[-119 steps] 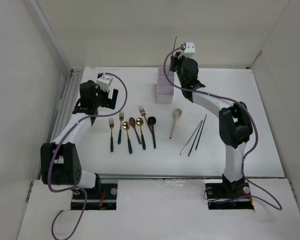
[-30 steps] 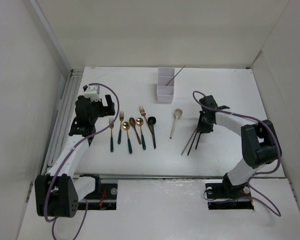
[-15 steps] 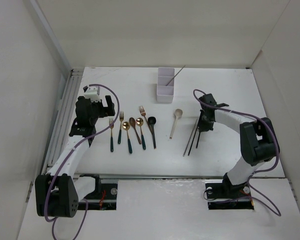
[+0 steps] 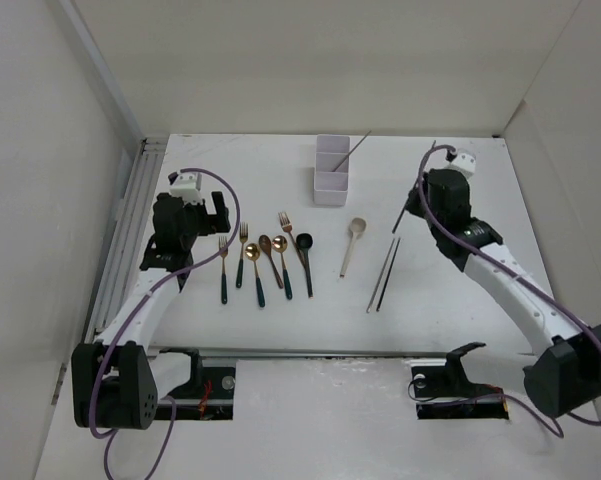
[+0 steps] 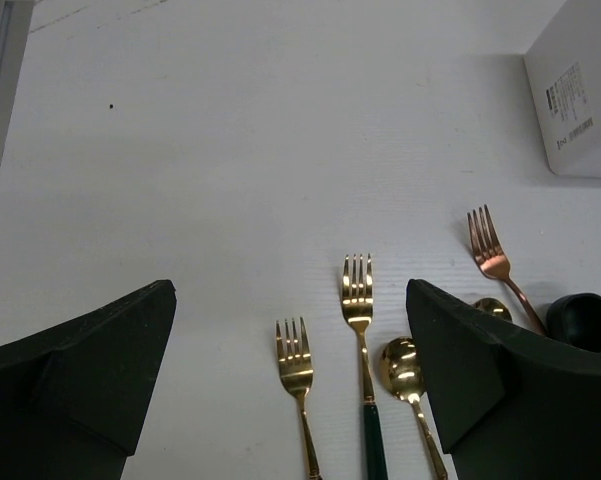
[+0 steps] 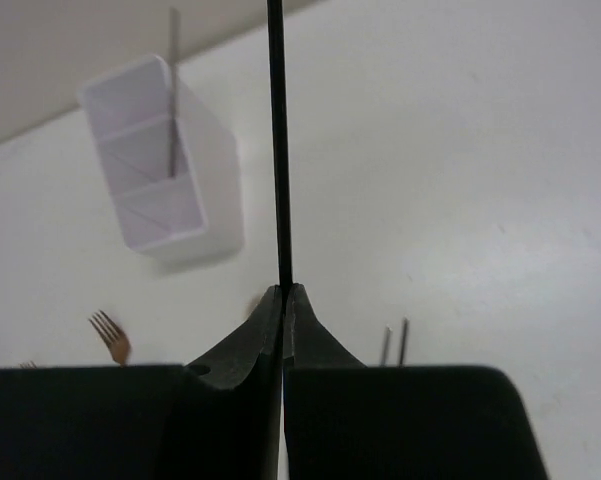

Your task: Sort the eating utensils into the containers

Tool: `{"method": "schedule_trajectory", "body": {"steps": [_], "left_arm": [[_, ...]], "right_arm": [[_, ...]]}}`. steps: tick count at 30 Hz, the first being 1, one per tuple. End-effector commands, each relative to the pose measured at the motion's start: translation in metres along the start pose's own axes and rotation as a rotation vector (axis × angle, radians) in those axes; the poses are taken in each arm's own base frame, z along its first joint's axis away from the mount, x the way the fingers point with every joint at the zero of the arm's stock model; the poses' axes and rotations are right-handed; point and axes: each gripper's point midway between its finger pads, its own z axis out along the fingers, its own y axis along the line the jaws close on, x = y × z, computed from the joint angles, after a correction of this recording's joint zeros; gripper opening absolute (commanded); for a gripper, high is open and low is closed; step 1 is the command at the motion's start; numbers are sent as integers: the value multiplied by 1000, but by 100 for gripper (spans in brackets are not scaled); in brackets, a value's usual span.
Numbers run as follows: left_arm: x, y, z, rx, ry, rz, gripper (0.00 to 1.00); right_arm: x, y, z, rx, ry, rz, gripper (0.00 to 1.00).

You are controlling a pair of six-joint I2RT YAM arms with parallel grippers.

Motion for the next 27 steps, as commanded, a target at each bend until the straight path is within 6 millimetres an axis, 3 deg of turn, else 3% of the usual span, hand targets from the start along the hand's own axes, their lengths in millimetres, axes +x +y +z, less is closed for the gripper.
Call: {"method": "schedule_trajectory", "body": {"steps": [1,2,3,4,5,6,7,9,14,20,22,27], "left_arm": [[-21,0,3,0,-60,15,100],[-21,0,3,0,-60,15,100],[-23,2,7,-11,-52,23,100],[-23,2,7,-11,-52,23,100],[-16,3,9,-13,-30,22,100],[-22,3,9,-12,-42,23,100],[-23,3,12,-13,-39,33,100],[-20,8,14,-38,-29,33,100],[-15,14,27,-62,4,50,100],[-17,16,41,-72,17,49,100],[-17,18,44,-83,21,59,100],[-20,22,51,-102,12,68,100]], "right_arm": [[-74,72,4,-178,-310,11,0],[-91,91,2,-219,-365,0,0],[-101,121,30,-242,-438,-76,0],[-113,127,26,-264,-482,-51,0],[-114,143,29,-308,-501,-57,0],[-127,156,30,-340,-542,-49,0],[-117,162,50,-339,-535,-78,0],[-134,180,54,-382,-601,-67,0],[-120,211,98,-442,-601,-80,0],[-96,217,135,-436,-579,-81,0],[-86,212,150,-421,-559,-82,0],[-70,200,167,-353,-525,-91,0]]}}
